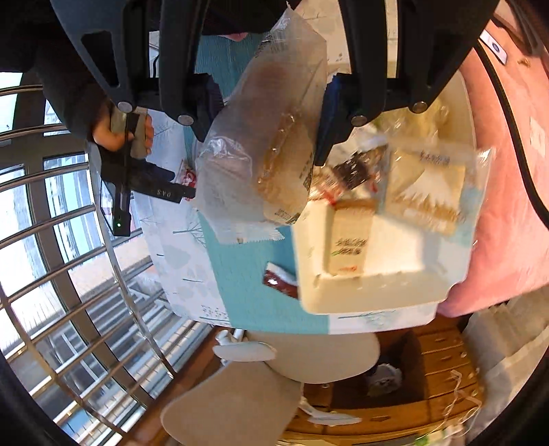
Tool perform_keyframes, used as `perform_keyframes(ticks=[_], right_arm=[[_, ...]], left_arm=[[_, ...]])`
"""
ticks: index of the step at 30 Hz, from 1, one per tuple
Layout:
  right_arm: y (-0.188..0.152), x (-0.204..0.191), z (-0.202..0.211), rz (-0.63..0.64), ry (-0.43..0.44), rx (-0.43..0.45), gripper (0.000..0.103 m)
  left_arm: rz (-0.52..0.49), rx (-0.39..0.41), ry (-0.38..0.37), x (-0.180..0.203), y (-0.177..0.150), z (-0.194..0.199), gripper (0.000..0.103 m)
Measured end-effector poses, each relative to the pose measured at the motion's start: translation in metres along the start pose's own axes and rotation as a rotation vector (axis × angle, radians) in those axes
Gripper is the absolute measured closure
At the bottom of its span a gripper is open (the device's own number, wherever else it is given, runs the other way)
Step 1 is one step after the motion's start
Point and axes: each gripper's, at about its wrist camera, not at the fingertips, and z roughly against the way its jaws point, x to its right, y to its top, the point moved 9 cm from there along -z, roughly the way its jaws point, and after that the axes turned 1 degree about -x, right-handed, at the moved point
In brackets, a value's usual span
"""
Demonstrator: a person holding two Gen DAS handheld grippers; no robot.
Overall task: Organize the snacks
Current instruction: 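Carry both snacks over the white tray and open both grippers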
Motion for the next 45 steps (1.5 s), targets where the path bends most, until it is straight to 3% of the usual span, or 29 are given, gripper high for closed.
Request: perform_keyframes(ticks=[8,12,19,26,31,33,35,45], right_arm=[[0.002,0.004,-0.013,-0.071,-0.114,0.006,0.035],[0.004,0.006,-0.015,-0.089,-0.103,0.003,0.036],[0.011,0.019,-0.011,-0.131,-0.096,0.006,0.053],[-0.006,0.016,-0.008,-0.163,-0.093,0.014,0.054],[-0.035,-0.005,-0.002,-0.161,-0.001,-0.017,0.054],[-0.043,-0.017,0.005,-0.143,0.034,-0.015,0.054],[-0.054,-0.034,0.018,-0.112,0.078,-0.006,0.054],[-0.101,-0.128,0.084,0.145,0.302,0.089,0.053]], left_arm=[[0.07,0.007,0.048,-0.054,-0.018,0.012,0.058],[0.092,0.011,0.05,-0.078,-0.023,0.016,0.058],[0.075,-0.005,0.03,-0.1,-0.027,0.017,0.058],[0.019,-0.033,0.023,-0.109,-0.028,0.016,0.057],[0.001,-0.028,0.026,-0.117,-0.025,0.017,0.051],[-0.002,-0.011,0.01,-0.119,-0.023,0.021,0.034],[-0.003,0.012,-0.012,-0.119,-0.02,0.026,0.023],[-0.036,0.008,-0.03,-0.117,-0.028,0.03,0.021]])
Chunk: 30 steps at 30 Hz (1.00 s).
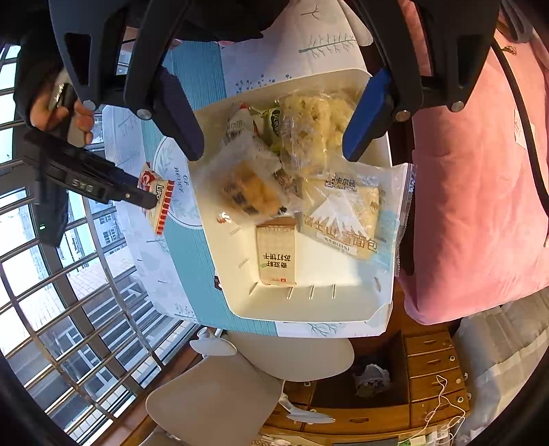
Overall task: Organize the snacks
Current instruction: 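Carry both snacks over the white tray and open both grippers, then move the right gripper to the dark red snowflake packet and grasp it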
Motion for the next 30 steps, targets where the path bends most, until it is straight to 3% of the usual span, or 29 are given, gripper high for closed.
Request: perform_keyframes(ticks=[9,10,11,13,22,26,30], right_arm=[[-0.019,-0.092,0.002,0.225,0.141,0.035,0.053],[-0.02,-0.096,0.002,0.232,0.146,0.033,0.05],[-0.021,-0.098,-0.001,0.243,0.146,0.02,0.041],[-0.023,-0.097,0.002,0.243,0.121,0.019,0.029],[0.004,-0.064,0.019,0.23,0.004,0.109,0.029],[0.025,-0.052,0.03,0.311,-0.084,0.161,0.029],[0.049,-0.051,0.046,0.485,-0.176,0.253,0.029]], left_arm=[[0.005,0.006,-0.004,-0.001,-0.013,0.004,0.021],[0.009,0.001,-0.004,-0.001,-0.016,0.003,0.021],[0.014,-0.005,-0.004,-0.001,-0.018,0.003,0.02],[0.017,-0.01,-0.009,0.0,-0.023,0.001,0.018],[0.032,-0.027,-0.038,0.019,-0.041,-0.009,0.017],[0.04,-0.023,-0.035,0.033,-0.044,-0.015,0.017],[0.063,-0.007,-0.036,0.047,-0.044,-0.021,0.016]])
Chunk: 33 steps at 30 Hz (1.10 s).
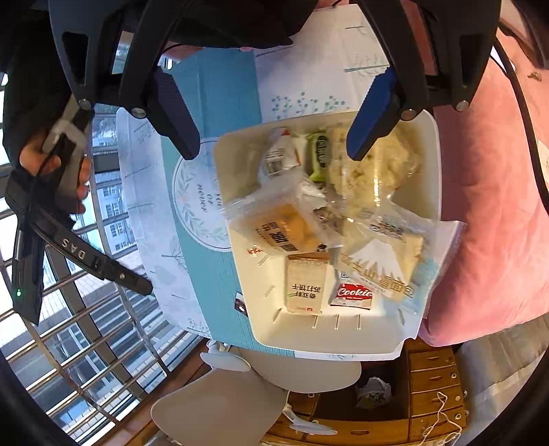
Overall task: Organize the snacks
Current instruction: 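Move the right gripper to the dark red snowflake packet and grasp it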
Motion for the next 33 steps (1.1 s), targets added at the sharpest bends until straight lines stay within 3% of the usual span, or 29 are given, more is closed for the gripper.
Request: perform_keyframes(ticks=[2,7,14,18,23,33], right_arm=[[0.016,0.005,0.003,0.116,-0.044,0.052,0.029],[0.052,0.01,-0.002,0.318,-0.04,0.152,0.029],[0.089,0.017,-0.052,0.469,0.086,0.195,0.029],[0.087,0.018,-0.095,0.52,0.127,0.183,0.029],[0.071,0.014,-0.149,0.56,0.178,0.16,0.029],[0.056,0.008,-0.22,0.576,0.179,0.085,0.029]], left_arm=[[0.024,0.007,-0.001,0.006,-0.001,-0.004,0.016],[0.076,0.034,0.019,0.018,-0.001,-0.013,0.016],[0.173,0.087,0.049,0.03,-0.001,-0.024,0.016],[0.211,0.116,0.056,0.038,-0.005,-0.027,0.016],[0.24,0.095,0.112,0.037,-0.017,-0.035,0.016],[0.369,0.08,0.165,0.014,-0.025,-0.04,0.016]])
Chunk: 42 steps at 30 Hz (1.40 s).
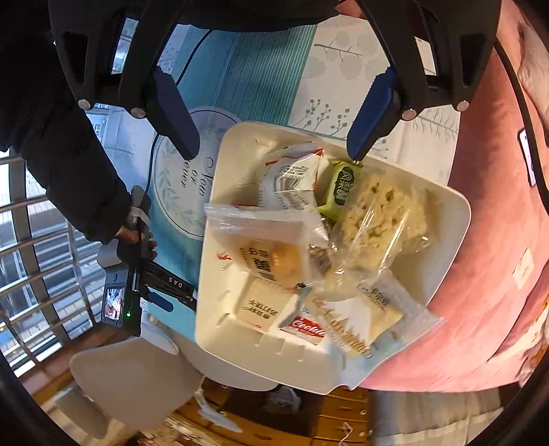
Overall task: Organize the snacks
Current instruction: 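Move the right gripper to the dark red snowflake packet and grasp it, then carry the dark red packet into the white tray and open the right gripper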
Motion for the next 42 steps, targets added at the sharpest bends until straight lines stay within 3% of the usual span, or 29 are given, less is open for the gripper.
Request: perform_keyframes(ticks=[4,8,10,15,21,27,34,40,42], right_arm=[[0.0,0.002,-0.015,-0.011,0.004,-0.021,0.03],[-0.006,0.003,-0.032,-0.051,0.031,-0.076,0.048],[-0.005,0.002,-0.031,-0.04,0.014,-0.059,0.057],[-0.004,0.002,-0.027,-0.048,0.013,-0.081,0.067],[-0.011,0.01,-0.005,-0.115,-0.014,-0.122,0.068],[0.004,0.007,0.057,-0.241,0.017,-0.024,0.068],[0.038,-0.041,0.125,-0.242,0.081,0.073,0.068],[0.053,-0.096,0.142,-0.215,0.128,0.075,0.066],[0.054,-0.114,0.145,-0.198,0.109,0.055,0.057]], left_arm=[[0.017,0.001,0.014,-0.003,0.002,0.001,0.016],[0.017,0.004,0.02,-0.002,0.007,0.001,0.016],[0.014,0.01,0.021,-0.002,0.011,0.001,0.016],[0.008,0.015,0.007,0.003,0.014,0.001,0.016],[-0.019,0.043,-0.018,0.012,0.019,0.011,0.016],[-0.049,0.073,-0.049,0.019,0.02,0.024,0.016],[-0.105,0.115,-0.091,0.025,0.015,0.048,0.016],[-0.161,0.189,-0.115,0.016,0.012,0.086,0.016],[-0.184,0.21,-0.113,0.009,0.008,0.099,0.016]])
